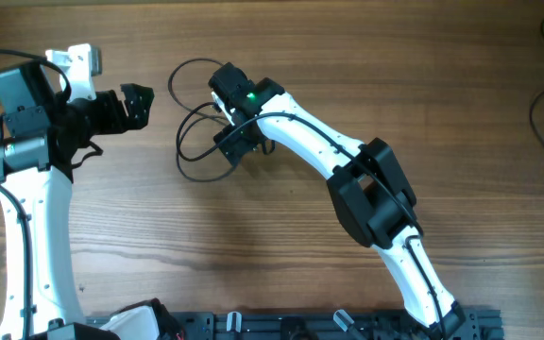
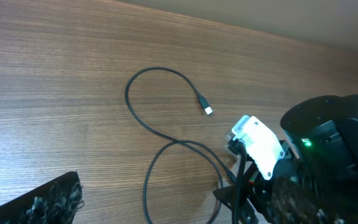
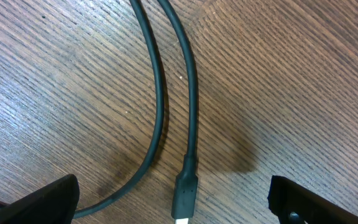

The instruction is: Untangle cables

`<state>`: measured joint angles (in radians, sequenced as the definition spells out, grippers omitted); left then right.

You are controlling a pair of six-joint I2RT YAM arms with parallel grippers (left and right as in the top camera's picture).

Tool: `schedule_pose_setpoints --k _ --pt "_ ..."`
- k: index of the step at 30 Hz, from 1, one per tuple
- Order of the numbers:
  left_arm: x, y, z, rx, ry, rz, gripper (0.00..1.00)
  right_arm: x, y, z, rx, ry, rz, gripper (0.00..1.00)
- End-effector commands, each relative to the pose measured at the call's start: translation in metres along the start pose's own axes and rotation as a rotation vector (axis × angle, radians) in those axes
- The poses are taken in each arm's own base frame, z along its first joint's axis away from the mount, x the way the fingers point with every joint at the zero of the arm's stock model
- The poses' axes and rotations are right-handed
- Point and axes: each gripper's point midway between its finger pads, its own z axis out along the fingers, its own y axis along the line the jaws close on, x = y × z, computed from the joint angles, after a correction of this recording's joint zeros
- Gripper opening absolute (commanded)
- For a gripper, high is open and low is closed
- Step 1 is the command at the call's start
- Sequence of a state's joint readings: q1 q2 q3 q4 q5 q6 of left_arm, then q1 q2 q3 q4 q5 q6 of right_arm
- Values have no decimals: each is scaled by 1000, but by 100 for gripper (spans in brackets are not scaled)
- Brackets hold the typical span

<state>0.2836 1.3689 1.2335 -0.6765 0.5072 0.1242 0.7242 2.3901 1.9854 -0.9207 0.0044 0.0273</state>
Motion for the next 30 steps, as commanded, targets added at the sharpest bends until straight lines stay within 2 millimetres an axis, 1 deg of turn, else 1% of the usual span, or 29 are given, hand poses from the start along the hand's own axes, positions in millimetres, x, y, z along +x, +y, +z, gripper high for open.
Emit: schedule_pose_setpoints --k 1,3,6,11,15,19,21,22,24,26,27,29,30 --pt "-3 -4 -1 28 -6 -11 100 6 6 13 -13 28 10 100" --pt "-2 -4 -1 28 -1 -13 100 6 6 13 -13 26 6 100" --pt "-1 -4 -1 28 3 -16 100 11 9 17 -29 49 -35 100" --pt "-1 -4 -1 33 3 -16 100 12 8 18 -29 51 -35 100" --pt "1 -5 -1 33 9 -20 100 16 9 26 -29 71 -34 100" --pt "1 -5 -1 33 10 -20 100 16 9 26 -29 71 -35 99" --pt "1 -5 -1 33 9 -20 100 16 9 27 -29 70 -32 70" --pt "1 -5 -1 33 9 -20 100 16 9 27 -28 68 -29 61" --pt "1 -5 -1 32 9 -20 100 16 9 27 -28 70 -24 30" --pt "1 -5 -1 33 9 -20 100 17 9 26 -28 72 -24 9" --pt "1 -5 -1 33 9 -20 100 17 9 26 -27 72 -24 4" --pt "1 -5 -1 33 10 -20 100 17 5 27 -4 72 2 4" --pt "1 -5 -1 33 10 -20 100 17 -2 25 34 72 18 4"
